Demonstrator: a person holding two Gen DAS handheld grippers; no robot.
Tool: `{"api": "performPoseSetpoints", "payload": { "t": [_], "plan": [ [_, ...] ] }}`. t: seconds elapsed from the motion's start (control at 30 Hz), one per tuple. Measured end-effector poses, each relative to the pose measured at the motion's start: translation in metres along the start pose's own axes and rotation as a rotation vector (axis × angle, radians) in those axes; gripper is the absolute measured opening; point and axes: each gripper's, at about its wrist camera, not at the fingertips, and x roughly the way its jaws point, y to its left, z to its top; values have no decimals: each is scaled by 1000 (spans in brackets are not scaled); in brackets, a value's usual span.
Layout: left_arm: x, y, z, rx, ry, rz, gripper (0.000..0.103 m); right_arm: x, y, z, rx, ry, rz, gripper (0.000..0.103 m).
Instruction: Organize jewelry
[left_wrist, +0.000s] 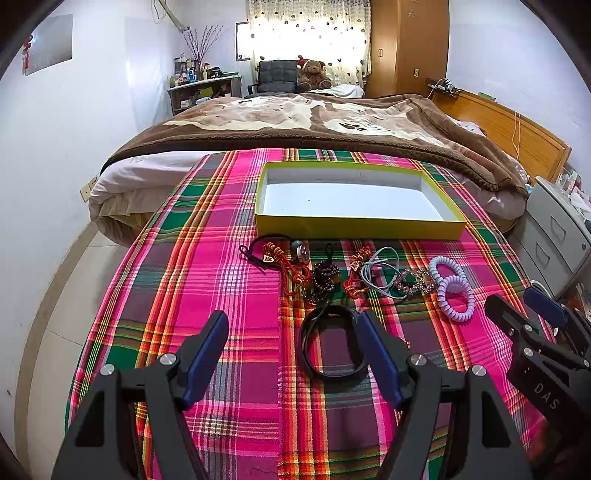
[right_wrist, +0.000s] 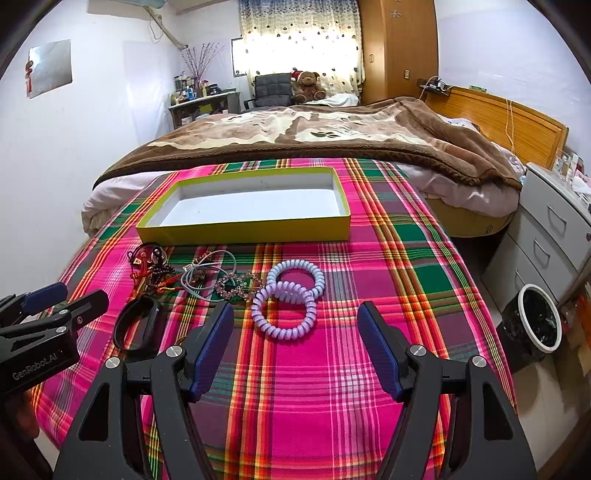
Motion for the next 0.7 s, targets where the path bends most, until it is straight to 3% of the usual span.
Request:
{"api": "performPoseSetpoints", "payload": {
  "t": [0.7],
  "plan": [
    [2,2,0,-3,7,-22,74,1,-3,-1,2,9,-4,69]
  ]
}}
